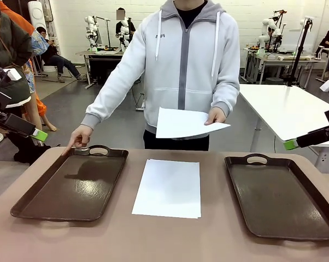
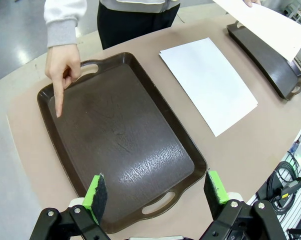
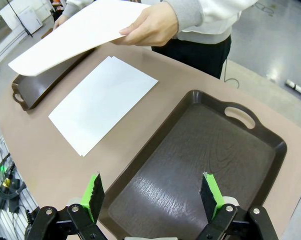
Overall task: Sort the A4 documents.
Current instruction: Receive the A4 Paper.
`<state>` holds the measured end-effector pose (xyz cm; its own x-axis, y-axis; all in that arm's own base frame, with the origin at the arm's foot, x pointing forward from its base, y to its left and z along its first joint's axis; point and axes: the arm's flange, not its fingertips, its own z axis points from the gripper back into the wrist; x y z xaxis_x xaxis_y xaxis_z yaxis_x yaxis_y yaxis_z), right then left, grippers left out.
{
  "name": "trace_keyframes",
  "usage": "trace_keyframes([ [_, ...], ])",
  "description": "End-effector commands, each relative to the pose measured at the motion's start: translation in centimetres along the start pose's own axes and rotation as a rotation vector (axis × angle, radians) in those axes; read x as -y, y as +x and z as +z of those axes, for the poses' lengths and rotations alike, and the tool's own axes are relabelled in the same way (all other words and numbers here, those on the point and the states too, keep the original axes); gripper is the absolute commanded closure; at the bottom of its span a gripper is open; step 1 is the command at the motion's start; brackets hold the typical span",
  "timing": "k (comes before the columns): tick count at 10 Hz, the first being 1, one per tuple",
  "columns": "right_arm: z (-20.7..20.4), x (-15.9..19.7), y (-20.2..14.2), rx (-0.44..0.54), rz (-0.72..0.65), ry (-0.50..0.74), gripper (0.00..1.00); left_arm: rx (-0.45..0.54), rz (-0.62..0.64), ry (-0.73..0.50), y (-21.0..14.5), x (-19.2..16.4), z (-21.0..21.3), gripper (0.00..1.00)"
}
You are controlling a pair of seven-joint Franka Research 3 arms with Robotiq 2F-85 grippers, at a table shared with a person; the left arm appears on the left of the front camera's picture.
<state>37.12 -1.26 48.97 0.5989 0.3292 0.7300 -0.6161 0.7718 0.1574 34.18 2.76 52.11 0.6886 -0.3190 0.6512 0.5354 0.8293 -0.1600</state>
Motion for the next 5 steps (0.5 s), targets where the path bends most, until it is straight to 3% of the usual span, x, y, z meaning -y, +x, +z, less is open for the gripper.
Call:
trace_keyframes([
  [1, 0.0, 0.0, -0.1, 0.01, -0.005, 0.015, 0.0, 0.001, -0.002, -0.005, -0.1, -0.1, 0.0, 0.0],
  [2, 0.0, 0.0, -0.1, 0.01, -0.005, 0.015, 0.0, 0.0, 0.0, 0.0, 0.0, 0.0, 0.0, 0.0],
  [5, 0.0, 0.0, -0.1, 0.01, -0.005, 0.015, 0.0, -0.052, 0.425, -0.346, 4.6, -2.4, -9.3, 0.0],
])
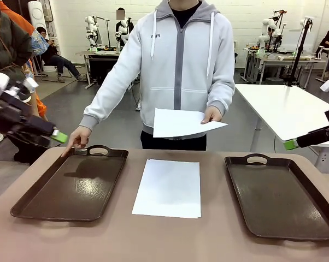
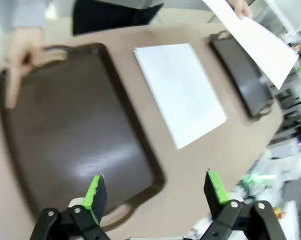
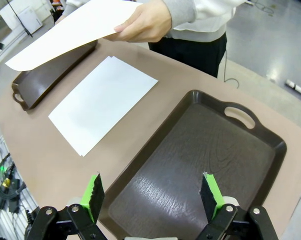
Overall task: Sort the A4 documents.
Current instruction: Receive the A4 Paper.
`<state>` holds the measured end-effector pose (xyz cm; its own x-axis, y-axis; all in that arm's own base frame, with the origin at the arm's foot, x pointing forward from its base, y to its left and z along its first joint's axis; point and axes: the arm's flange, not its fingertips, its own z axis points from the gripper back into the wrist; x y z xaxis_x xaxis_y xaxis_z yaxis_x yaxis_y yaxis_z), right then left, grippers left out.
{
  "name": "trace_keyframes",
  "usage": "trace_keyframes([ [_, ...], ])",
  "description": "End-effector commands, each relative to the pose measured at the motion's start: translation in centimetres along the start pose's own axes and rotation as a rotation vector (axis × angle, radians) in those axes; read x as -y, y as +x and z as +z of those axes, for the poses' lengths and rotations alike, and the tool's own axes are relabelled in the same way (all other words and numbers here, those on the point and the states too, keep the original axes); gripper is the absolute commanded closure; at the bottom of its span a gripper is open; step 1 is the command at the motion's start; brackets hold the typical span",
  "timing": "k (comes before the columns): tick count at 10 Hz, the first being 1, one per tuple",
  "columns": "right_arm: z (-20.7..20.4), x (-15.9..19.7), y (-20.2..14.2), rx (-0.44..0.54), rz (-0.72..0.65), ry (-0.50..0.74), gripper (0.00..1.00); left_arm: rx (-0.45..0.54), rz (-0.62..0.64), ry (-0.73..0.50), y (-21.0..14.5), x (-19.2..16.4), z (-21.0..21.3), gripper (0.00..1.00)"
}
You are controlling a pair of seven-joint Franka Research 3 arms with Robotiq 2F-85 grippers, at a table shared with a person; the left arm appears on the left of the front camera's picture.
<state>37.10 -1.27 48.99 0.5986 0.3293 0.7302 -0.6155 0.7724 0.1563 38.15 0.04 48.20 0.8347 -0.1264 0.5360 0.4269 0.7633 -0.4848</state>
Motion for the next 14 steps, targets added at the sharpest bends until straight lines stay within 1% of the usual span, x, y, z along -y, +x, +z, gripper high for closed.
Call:
trace_keyframes([
  [1, -0.1, 0.0, -0.1, 0.01, -0.005, 0.017, 0.0, -0.056, 0.196, -0.196, 5.5, -1.1, -4.5, 0.0],
  [2, -0.1, 0.0, -0.1, 0.01, -0.005, 0.017, 0.0, -0.083, 0.232, -0.256, 6.8, -0.6, -6.0, 0.0],
  [4, -0.1, 0.0, -0.1, 0.01, -0.005, 0.017, 0.0, -0.099, 0.361, -0.372, 9.6, -0.3, -9.7, 0.0],
  [5, -0.1, 0.0, -0.1, 0.01, -0.005, 0.017, 0.0, -0.121, 0.399, -0.418, 10.6, -0.1, -11.4, 0.0],
  [6, -0.1, 0.0, -0.1, 0.01, -0.005, 0.017, 0.0, -0.13, 0.432, -0.454, 11.3, 0.2, -12.5, 0.0],
  [8, -0.1, 0.0, -0.1, 0.01, -0.005, 0.017, 0.0, -0.139, 0.538, -0.586, 12.7, -0.2, -15.5, 0.0],
  [9, -0.1, 0.0, -0.1, 0.01, -0.005, 0.017, 0.0, -0.132, 0.561, -0.624, 13.1, -0.3, -16.8, 0.0],
  [12, -0.1, 0.0, -0.1, 0.01, -0.005, 0.017, 0.0, -0.14, 0.501, -0.708, 14.4, 1.9, -18.8, 0.0],
  [13, -0.1, 0.0, -0.1, 0.01, -0.005, 0.017, 0.0, -0.147, 0.473, -0.763, 14.9, 2.6, -19.8, 0.0],
  [14, -0.1, 0.0, -0.1, 0.01, -0.005, 0.017, 0.0, -0.154, 0.47, -0.794, 15.2, 2.9, -20.5, 0.0],
])
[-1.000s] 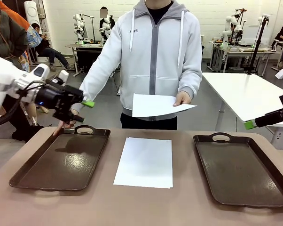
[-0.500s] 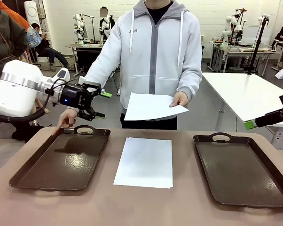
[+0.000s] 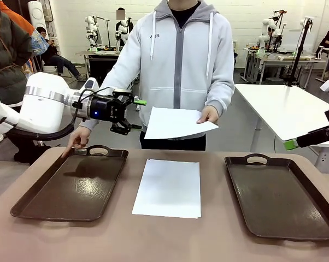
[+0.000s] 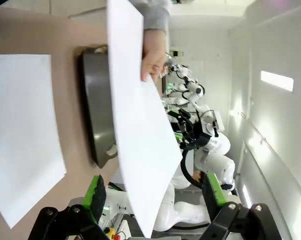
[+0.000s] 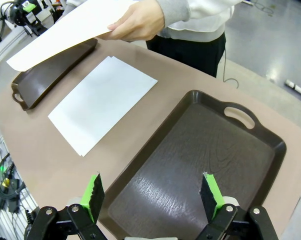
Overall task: Sort the A4 documents.
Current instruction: Receive the A4 Paper.
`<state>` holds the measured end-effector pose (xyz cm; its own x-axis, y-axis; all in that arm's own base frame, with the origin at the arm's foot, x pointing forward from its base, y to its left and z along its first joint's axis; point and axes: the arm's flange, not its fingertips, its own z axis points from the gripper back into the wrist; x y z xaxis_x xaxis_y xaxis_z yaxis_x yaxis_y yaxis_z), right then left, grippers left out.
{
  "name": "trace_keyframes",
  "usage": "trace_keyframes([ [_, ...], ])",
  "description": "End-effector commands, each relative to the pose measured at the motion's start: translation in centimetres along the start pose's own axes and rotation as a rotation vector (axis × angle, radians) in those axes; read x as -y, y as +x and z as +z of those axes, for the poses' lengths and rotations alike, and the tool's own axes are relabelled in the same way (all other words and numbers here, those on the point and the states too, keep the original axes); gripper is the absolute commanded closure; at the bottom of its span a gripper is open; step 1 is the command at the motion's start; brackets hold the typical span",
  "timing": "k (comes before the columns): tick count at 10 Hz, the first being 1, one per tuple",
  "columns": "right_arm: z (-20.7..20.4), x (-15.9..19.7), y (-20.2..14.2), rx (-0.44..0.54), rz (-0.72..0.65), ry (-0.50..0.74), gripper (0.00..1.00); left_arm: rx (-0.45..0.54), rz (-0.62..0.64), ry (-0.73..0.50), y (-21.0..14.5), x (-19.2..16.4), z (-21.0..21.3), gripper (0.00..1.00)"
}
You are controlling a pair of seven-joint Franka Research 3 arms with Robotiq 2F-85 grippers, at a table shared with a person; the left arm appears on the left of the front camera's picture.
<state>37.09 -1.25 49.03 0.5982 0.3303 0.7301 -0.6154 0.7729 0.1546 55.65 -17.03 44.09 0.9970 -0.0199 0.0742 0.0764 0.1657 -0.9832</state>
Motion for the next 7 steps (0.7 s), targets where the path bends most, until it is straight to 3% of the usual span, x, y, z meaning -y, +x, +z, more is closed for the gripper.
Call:
trace_keyframes([
  [1, -0.1, 0.1, -0.1, 0.01, -0.006, 0.018, 0.0, -0.035, -0.033, -0.094, 1.3, -0.5, -0.7, 0.0],
  [7, -0.1, 0.1, -0.1, 0.01, -0.006, 0.018, 0.0, -0.096, 0.028, -0.138, 2.0, -1.2, -4.3, 0.0],
])
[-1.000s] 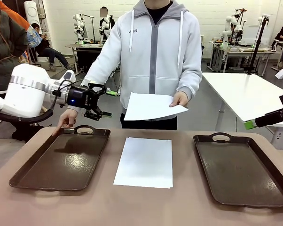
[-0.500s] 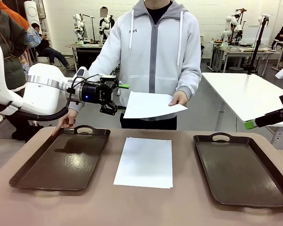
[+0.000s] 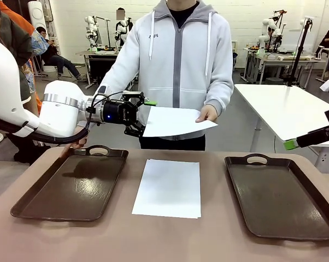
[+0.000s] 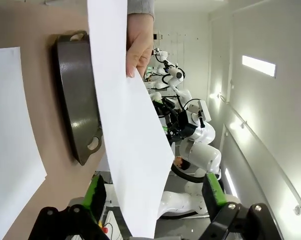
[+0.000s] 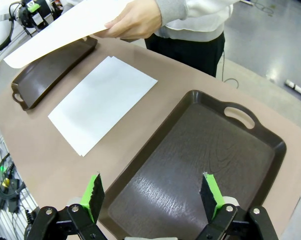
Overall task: Sort the A4 documents.
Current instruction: Receive the A4 Paper.
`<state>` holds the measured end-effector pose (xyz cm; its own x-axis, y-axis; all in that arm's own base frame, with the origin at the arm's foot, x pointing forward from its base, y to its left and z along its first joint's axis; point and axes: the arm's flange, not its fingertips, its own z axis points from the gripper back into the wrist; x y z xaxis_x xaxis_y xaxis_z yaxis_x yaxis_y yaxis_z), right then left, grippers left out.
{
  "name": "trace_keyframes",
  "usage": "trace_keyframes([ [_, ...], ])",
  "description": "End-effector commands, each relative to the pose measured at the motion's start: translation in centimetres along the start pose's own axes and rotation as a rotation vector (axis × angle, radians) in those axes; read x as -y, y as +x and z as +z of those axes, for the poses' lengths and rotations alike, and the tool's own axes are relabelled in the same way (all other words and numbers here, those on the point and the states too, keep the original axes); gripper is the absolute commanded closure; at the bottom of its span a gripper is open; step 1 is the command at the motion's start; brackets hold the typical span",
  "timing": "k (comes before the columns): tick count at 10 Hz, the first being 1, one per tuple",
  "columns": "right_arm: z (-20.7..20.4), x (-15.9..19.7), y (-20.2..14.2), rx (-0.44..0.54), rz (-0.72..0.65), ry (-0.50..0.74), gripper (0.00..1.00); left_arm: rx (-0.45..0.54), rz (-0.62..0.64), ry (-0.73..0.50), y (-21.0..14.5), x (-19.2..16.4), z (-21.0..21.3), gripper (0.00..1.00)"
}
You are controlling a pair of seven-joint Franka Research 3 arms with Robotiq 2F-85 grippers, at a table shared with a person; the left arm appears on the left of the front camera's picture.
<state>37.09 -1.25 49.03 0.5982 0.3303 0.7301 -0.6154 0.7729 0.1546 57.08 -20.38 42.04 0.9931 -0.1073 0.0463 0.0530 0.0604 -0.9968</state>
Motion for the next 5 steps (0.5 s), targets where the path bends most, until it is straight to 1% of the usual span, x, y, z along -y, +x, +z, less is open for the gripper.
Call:
trace_keyframes([
  [1, -0.1, 0.1, -0.1, 0.01, -0.006, 0.018, 0.0, -0.016, 0.02, -0.029, 0.7, 0.1, -1.0, 0.0],
  [3, -0.1, 0.1, -0.1, 0.01, -0.006, 0.018, 0.0, -0.001, 0.034, -0.013, 0.8, -0.2, -1.2, 0.0],
  [5, -0.1, 0.1, -0.1, 0.01, -0.006, 0.018, 0.0, 0.012, 0.04, 0.028, 0.6, -0.9, -1.1, 0.0],
])
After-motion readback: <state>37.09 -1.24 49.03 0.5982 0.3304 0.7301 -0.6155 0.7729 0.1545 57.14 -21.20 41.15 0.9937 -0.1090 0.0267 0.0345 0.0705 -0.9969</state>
